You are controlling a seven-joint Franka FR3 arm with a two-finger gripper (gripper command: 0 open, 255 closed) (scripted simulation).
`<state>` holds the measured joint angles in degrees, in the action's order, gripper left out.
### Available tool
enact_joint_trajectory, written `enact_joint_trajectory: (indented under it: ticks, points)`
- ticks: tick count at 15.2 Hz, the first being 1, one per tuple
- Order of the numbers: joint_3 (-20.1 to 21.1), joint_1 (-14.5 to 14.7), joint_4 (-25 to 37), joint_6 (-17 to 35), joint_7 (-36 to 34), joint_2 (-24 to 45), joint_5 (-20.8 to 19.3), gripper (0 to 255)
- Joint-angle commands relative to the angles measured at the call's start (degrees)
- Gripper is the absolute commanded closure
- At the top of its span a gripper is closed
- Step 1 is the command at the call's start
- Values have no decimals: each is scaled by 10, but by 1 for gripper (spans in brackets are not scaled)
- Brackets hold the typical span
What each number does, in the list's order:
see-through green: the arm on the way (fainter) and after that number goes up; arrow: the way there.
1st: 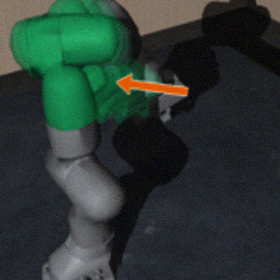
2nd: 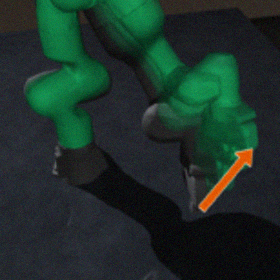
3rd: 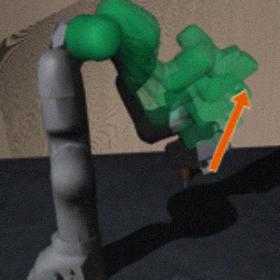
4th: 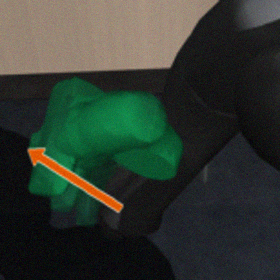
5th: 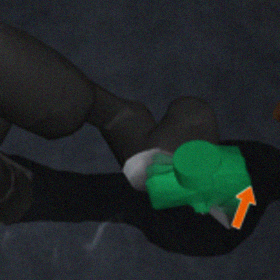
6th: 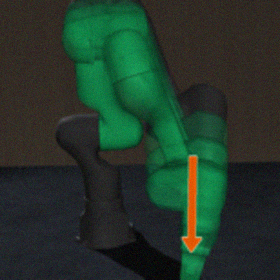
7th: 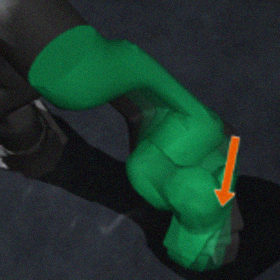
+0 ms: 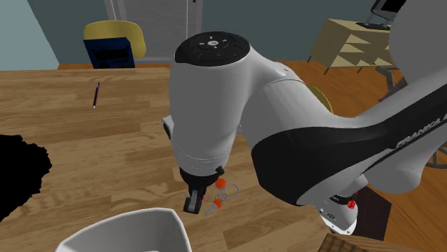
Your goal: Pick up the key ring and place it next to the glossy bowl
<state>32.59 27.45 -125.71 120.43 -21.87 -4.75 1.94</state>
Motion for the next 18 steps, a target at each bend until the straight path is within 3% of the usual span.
enact_joint_trajectory:
  ticks: [1,11,18]
  points:
    - [2,0,-11,19,-4,8,-5,255]
    - [6,1,-48,97,-30,58,-38,255]
    - [6,1,-48,97,-30,58,-38,255]
